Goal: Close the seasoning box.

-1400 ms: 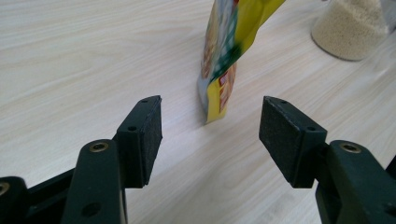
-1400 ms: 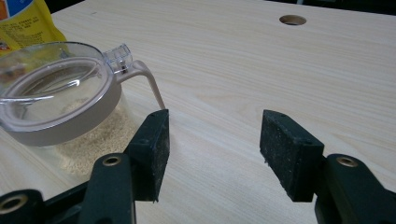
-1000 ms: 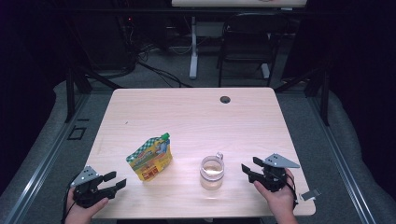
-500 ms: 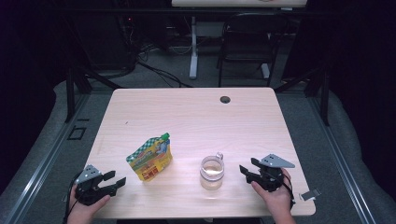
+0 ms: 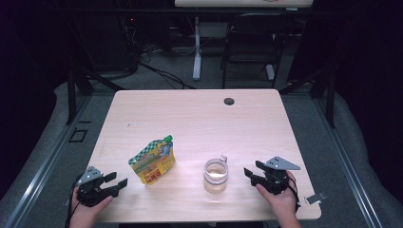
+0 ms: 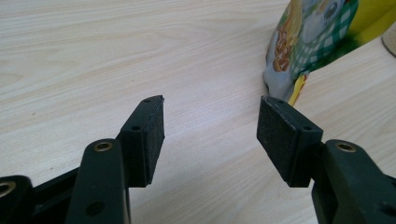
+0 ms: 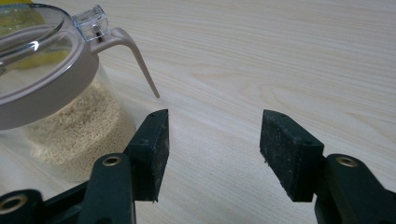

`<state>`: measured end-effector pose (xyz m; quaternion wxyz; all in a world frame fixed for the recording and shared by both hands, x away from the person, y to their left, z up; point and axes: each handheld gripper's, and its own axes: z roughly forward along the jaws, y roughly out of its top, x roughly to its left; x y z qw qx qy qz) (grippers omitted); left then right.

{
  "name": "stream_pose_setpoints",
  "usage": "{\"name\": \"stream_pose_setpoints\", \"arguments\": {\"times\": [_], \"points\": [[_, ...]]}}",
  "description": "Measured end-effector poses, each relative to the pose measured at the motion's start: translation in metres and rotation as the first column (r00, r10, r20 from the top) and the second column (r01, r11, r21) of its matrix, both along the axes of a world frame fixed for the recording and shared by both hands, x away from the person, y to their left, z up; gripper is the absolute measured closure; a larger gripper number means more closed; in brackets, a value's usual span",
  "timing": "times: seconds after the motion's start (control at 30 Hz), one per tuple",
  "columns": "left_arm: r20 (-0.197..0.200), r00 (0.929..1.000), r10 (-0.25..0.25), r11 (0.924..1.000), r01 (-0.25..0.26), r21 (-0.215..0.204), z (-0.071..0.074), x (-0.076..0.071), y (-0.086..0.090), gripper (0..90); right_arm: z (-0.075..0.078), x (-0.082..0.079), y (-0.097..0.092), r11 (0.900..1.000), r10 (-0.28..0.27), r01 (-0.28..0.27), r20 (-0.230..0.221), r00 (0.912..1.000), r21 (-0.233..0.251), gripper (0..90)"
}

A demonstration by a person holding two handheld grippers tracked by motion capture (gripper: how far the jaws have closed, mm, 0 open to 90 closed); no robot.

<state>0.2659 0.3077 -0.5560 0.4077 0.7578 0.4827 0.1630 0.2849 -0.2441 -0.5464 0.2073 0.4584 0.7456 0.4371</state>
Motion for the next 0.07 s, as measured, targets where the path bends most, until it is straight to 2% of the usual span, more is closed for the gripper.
{"name": "stream_pose_setpoints", "arguments": {"times": [0.07], "points": [[-0.002,1.0000,0.009,0.9999,-0.009,-0.005,0.0006,0.0005,0.0020,41.6,0.0002,0.0004,-0.0007,1.0000,-0.004,0.004,0.005,1.0000,0.000,42.3]]}}
